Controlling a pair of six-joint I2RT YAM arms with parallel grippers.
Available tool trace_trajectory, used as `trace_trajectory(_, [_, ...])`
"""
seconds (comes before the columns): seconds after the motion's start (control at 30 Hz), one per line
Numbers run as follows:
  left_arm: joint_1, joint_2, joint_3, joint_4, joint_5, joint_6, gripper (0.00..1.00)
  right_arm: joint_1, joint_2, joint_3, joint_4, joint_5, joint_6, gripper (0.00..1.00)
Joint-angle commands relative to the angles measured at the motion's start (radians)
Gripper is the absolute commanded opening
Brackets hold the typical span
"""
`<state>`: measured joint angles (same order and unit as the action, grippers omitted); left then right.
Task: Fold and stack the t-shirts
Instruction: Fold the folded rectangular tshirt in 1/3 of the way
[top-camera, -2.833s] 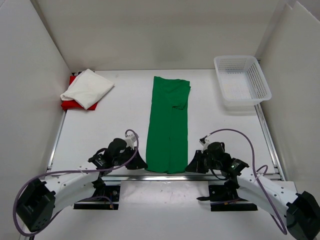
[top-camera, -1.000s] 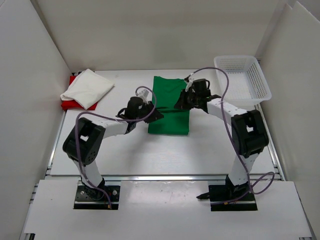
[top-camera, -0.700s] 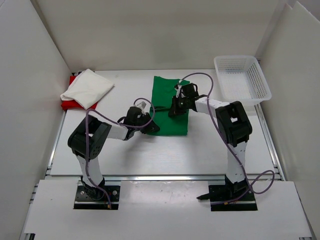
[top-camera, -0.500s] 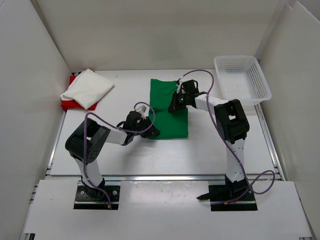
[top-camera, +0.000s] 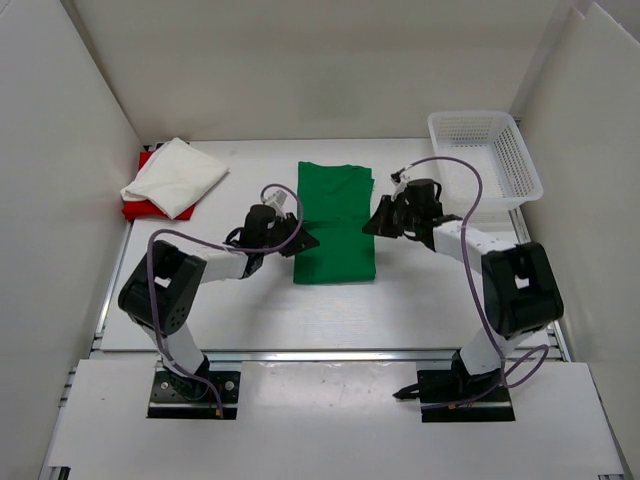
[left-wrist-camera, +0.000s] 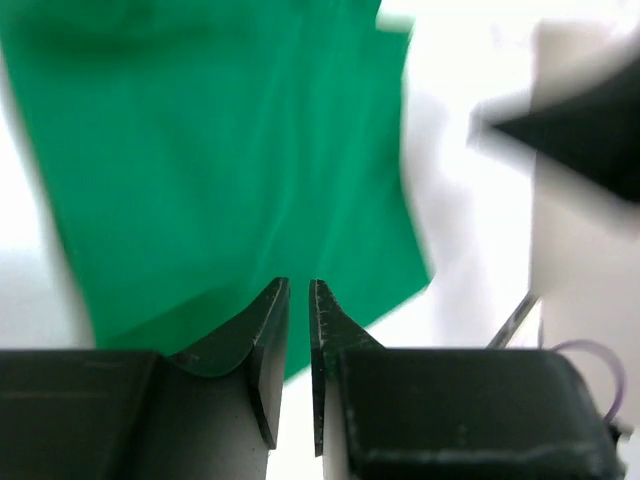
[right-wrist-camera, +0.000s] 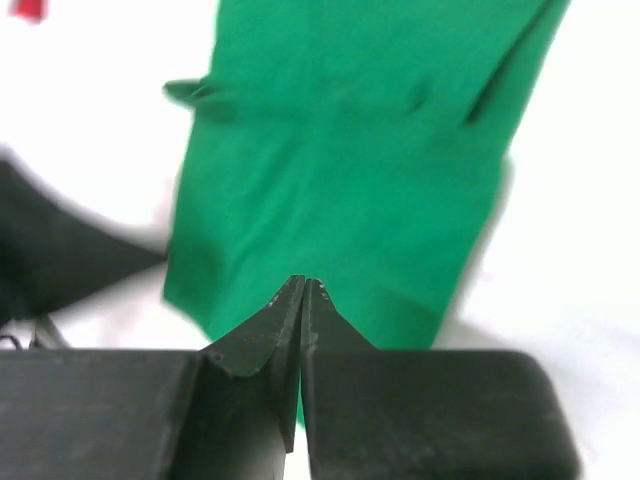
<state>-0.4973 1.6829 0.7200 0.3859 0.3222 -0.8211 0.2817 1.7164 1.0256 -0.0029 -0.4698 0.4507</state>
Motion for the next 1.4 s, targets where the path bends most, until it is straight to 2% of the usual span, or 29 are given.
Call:
trace_trajectory(0.0, [0.051,0.072,0.102,0.005,0.015,-0.016,0.25,0.020,-0.095,-0.164,0.142,-0.038,0.032,0.00])
trace_trajectory(0.17, [0.134,0.245,0.252,-0.008,0.040,-0.033,0.23,-0.001,-0.117,-0.310,0.162,-0.033,0.026,0.00])
trace_trajectory(0.33, [0.167,0.334,0.314,-0.030,0.046,-0.032,0.23,-0.015,-0.127,-0.383,0.170,0.002,0.014,0.00])
trace_trajectory(0.43, [0.184,0.351,0.295,0.004,0.064,-0.059,0.22,-0.012,-0.143,-0.412,0.173,0.014,0.013,0.00])
trace_trajectory(0.6, [0.183,0.243,0.208,0.054,0.095,-0.066,0.23,-0.001,-0.208,-0.386,0.129,0.020,0.000,0.03])
trace_trajectory(0.77, [0.158,0.066,0.079,0.068,0.049,-0.041,0.24,0.020,-0.273,-0.400,0.150,0.001,0.031,0.05])
trace_trajectory(0.9, [0.115,-0.063,-0.045,0.028,-0.023,-0.006,0.25,0.071,-0.236,-0.398,0.155,0.000,0.029,0.04])
trace_trajectory(0.97, [0.100,-0.100,-0.089,0.033,-0.022,0.008,0.28,0.070,-0.212,-0.429,0.188,-0.009,0.043,0.02])
trace_trajectory(1.07, [0.083,-0.137,-0.120,-0.053,-0.046,0.068,0.32,0.056,-0.175,-0.472,0.251,-0.016,0.062,0.01])
trace_trajectory(1.23, [0.097,-0.176,-0.183,-0.151,-0.063,0.140,0.46,0.054,-0.178,-0.490,0.253,-0.033,0.062,0.00])
trace_trajectory(1.3, [0.103,-0.177,-0.200,-0.153,-0.063,0.148,0.45,0.059,-0.210,-0.498,0.238,-0.046,0.051,0.06])
trace_trajectory(1.37, [0.094,-0.172,-0.211,-0.147,-0.063,0.146,0.47,0.042,-0.274,-0.492,0.219,-0.053,0.046,0.20])
